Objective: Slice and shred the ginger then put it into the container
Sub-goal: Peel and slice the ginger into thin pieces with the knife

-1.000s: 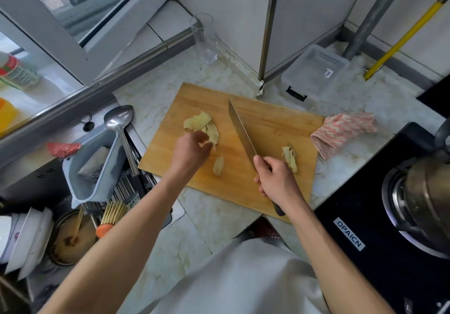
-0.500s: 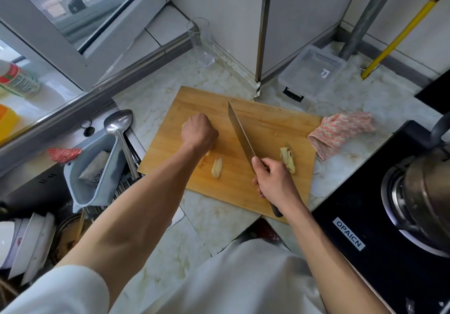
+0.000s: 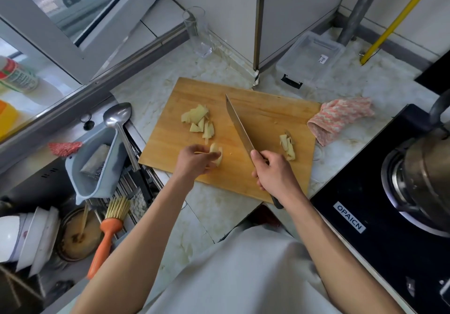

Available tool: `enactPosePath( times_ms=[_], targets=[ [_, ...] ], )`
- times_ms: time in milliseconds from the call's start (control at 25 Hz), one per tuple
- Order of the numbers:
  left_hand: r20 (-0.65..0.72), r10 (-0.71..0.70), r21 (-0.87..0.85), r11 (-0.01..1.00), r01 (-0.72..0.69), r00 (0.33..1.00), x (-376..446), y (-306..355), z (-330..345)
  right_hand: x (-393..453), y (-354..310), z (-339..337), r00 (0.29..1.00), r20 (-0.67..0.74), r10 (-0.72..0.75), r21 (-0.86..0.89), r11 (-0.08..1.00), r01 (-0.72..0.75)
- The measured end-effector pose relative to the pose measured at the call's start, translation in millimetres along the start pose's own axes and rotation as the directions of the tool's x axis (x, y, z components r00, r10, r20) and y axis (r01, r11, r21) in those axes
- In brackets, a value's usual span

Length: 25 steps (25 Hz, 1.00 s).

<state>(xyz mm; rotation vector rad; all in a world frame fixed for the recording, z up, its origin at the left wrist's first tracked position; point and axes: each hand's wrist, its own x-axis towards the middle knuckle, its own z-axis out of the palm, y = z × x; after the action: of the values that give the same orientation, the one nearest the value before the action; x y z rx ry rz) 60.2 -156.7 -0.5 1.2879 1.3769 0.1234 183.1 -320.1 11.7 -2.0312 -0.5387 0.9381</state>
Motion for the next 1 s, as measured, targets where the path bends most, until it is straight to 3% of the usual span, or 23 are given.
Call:
enactPosePath(
  times_ms=[200, 400, 480, 640, 800, 920, 1000],
  targets=[
    [-0.117, 0.171, 0.373, 0.921, -0.116, 0.978, 7.3, -7.2, 1.9, -5.7, 0.5, -1.9, 1.0, 0.019, -0.011, -0.041, 0.999, 0.012],
    [-0.071, 0.245, 0.549, 0.819, -0.167, 0.967, 0.2, -9.5, 15.3, -9.6, 2.2, -4.6, 1.0, 0.025, -0.011, -0.054, 0.998, 0.012],
    [-0.099, 0.214, 0.528, 0.839, -0.131, 0.972, 0.6, -9.5, 22.1, -10.7, 2.8, -5.2, 0.999, 0.029, -0.018, -0.058, 0.998, 0.019],
    [-0.102, 0.003, 0.312, 0.949, 0.029, 0.995, 2.8, -11.3, 37.2, -10.7, 4.2, -9.3, 0.999, 0.046, -0.023, -0.067, 0.997, 0.027],
    [-0.109, -0.039, 0.188, 0.98, 0.059, 0.993, -5.0, -19.3, 44.0, -9.3, 6.3, -12.7, 0.997, 0.06, -0.039, -0.099, 0.994, 0.044],
    [-0.087, 0.015, 0.168, 0.986, 0.0, 0.996, -7.1, -24.9, 32.3, -8.4, 7.8, -13.3, 0.996, 0.066, -0.052, -0.116, 0.992, 0.059],
    [-0.076, 0.206, 0.333, 0.927, -0.17, 0.976, -6.9, -27.2, 23.2, -8.5, 9.0, -13.4, 0.996, 0.066, -0.058, -0.117, 0.991, 0.065]
  ],
)
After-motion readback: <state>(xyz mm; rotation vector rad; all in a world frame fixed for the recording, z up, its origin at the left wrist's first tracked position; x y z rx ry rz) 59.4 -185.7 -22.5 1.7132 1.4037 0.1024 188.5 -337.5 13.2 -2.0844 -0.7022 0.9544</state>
